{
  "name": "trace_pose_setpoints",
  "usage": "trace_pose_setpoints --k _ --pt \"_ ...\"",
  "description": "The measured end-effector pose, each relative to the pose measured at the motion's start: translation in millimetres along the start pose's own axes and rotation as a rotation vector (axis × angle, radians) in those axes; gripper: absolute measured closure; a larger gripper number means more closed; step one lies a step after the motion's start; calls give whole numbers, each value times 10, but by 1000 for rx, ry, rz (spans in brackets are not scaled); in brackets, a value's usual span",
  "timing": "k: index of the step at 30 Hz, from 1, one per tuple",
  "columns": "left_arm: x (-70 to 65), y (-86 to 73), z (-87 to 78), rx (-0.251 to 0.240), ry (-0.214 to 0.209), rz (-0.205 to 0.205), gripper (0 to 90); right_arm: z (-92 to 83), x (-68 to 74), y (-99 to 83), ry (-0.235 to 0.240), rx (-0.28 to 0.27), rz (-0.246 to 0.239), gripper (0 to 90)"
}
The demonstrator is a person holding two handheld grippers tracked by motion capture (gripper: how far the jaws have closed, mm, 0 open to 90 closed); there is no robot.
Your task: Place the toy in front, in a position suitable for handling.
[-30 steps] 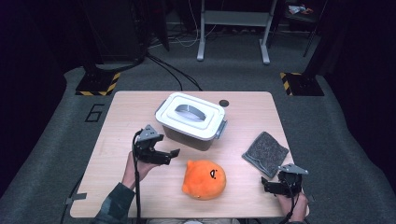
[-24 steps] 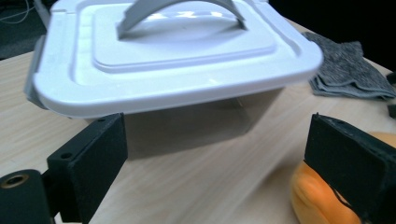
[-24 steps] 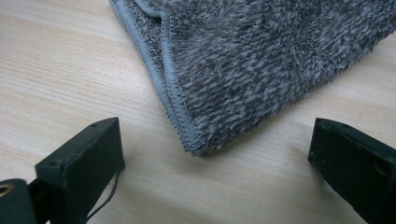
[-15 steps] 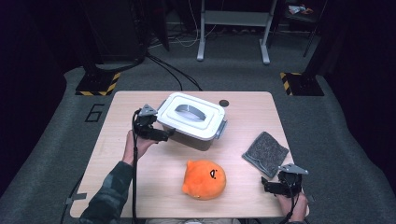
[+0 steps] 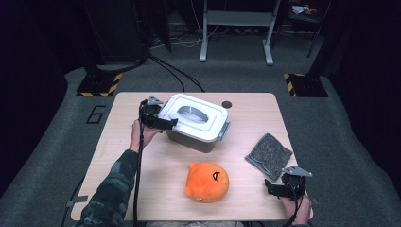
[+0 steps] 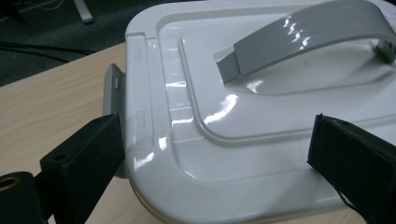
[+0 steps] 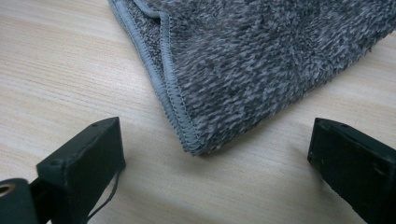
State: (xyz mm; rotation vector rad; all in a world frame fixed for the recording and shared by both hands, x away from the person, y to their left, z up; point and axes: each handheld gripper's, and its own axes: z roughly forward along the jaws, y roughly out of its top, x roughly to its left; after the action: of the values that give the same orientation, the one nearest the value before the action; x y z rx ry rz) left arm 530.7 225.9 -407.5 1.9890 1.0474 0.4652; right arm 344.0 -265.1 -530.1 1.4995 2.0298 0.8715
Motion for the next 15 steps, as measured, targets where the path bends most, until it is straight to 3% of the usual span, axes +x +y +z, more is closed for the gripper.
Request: trace_pose_setpoints --k 7,13,15 --pt "28 -2 91 20 8 -9 46 0 1 0 0 0 1 27" --pt "109 -33 35 26 40 -27 49 0 1 0 0 0 0 28" --pt "116 -48 18 30 33 -54 50 0 0 0 0 0 0 28"
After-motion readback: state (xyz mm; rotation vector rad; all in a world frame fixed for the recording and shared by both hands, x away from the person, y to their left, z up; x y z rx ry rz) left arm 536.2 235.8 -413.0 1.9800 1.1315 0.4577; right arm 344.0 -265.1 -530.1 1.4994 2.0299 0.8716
